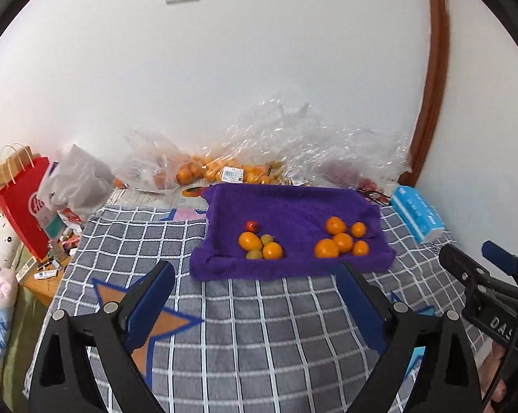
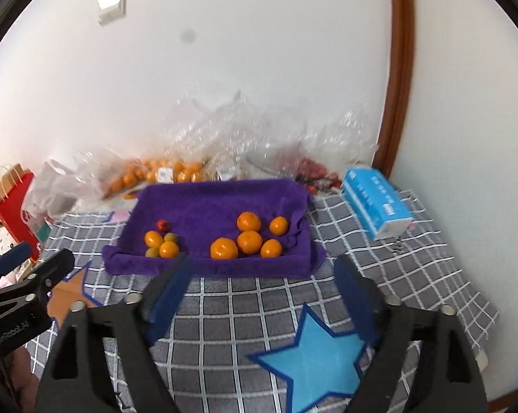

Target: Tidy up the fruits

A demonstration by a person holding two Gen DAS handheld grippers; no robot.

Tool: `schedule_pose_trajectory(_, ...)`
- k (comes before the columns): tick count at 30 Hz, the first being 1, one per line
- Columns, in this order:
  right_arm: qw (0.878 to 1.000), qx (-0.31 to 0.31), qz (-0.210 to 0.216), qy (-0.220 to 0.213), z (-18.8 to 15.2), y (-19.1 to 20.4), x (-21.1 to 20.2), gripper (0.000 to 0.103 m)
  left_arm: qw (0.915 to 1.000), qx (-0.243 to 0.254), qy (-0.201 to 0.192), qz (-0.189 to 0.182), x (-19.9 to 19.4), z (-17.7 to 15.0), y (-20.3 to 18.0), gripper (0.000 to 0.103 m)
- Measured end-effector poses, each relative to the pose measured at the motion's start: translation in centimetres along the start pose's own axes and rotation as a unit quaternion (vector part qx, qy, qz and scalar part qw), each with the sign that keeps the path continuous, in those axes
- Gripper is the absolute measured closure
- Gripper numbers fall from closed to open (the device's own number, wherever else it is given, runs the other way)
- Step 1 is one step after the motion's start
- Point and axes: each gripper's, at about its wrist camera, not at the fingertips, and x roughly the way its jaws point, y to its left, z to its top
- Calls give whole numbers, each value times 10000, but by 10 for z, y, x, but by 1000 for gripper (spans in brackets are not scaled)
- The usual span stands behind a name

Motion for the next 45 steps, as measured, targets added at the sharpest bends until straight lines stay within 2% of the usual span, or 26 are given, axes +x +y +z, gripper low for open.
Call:
schedule_pose_trajectory(4,9998,-77,-67,-176,-15,-5,-33,6,9999,23,-144,-22,-30,-13,-8,5)
schedule_pose_trajectory(7,9998,18,65,-174,-25,-12,-48,4,9997,47,-246,21,-45,-21,-12,3)
schedule_pose_trajectory(17,9997,94,-70,-207,-53,-28,-76,4,9993,-20,-380,65,-73,-44,-15,3)
schedule_pose_trajectory(23,9997,94,-2,-230,-63,-29,-84,4,9992,19,-397,71,-81,-51,-16,3)
schedule_pose_trajectory(45,9995,-15,-49,-315,-65,-22,-92,4,9990,-37,-412,136,-85,-52,-12,3)
